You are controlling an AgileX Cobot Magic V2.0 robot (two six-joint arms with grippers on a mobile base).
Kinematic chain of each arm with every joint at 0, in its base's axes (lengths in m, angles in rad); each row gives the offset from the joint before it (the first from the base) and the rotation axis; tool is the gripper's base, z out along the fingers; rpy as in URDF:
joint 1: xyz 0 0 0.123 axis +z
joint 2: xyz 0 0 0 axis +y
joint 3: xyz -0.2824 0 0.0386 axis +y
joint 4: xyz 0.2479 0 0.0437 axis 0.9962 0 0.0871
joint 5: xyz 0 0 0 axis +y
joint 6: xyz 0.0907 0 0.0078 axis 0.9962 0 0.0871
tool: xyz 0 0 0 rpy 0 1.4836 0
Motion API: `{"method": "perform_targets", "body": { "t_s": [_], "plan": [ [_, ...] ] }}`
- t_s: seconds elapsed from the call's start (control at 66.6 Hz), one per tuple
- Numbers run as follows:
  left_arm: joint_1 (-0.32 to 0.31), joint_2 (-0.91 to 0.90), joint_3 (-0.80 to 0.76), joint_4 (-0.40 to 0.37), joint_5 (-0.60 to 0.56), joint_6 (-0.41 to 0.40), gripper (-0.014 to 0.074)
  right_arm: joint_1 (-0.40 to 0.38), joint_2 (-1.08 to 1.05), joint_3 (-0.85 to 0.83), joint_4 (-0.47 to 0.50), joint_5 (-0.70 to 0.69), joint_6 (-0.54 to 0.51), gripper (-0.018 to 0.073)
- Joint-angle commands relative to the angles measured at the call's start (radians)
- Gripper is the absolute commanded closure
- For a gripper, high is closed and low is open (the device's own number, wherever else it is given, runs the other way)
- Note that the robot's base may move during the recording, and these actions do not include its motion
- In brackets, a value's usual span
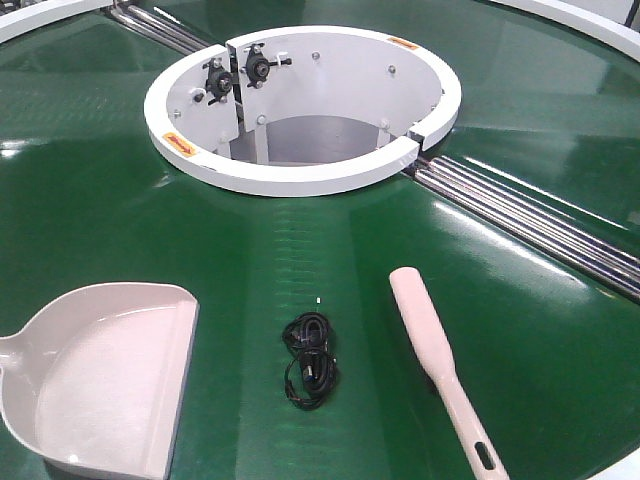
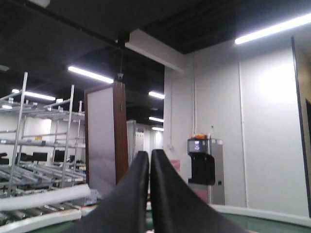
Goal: Clean and inspect green conveyor with broom and dustpan
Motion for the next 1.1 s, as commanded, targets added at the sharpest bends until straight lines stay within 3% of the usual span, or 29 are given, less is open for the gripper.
{"method": "perform_targets", "body": {
  "t_s": [0.0,0.135,0.21,0.345,0.51,0.706,0.781,0.886,0.991,1.081],
  "plan": [
    [0.002,0.024,-0.155,0.000,0.041,-0.012,0.0619,0.016,0.051,-0.137,-0.089,-0.013,0.009,0.0564],
    [0.002,0.139,-0.355,0.027,0.188,0.000,0.0619,0.036,0.159,-0.309,-0.172,0.082,0.036,0.0564],
    [0.002,0.229,-0.454,0.056,0.269,0.005,0.0619,0.036,0.248,-0.404,-0.176,0.151,0.034,0.0564],
    [0.002,0.395,-0.589,0.033,0.369,0.005,0.0615,0.035,0.420,-0.554,-0.176,0.292,0.031,0.0557],
    [0.002,0.563,-0.693,0.033,0.501,0.005,0.0554,0.035,0.597,-0.645,-0.160,0.331,0.035,0.0489],
    [0.002,0.648,-0.704,0.013,0.582,0.012,0.0355,0.035,0.692,-0.650,-0.097,0.313,0.035,0.0224],
    [0.002,0.653,-0.704,0.012,0.623,0.024,0.0239,0.035,0.700,-0.650,-0.095,0.317,0.038,0.0067],
    [0.002,0.653,-0.704,0.013,0.653,0.050,0.0065,0.035,0.700,-0.648,-0.094,0.318,0.092,-0.0085],
    [0.002,0.654,-0.704,0.013,0.666,0.050,-0.0070,0.035,0.700,-0.648,-0.094,0.330,0.109,-0.0157],
    [0.002,0.663,-0.704,0.016,0.675,0.050,-0.0117,0.035,0.700,-0.667,-0.093,0.420,0.108,-0.0154]
  ]
}}
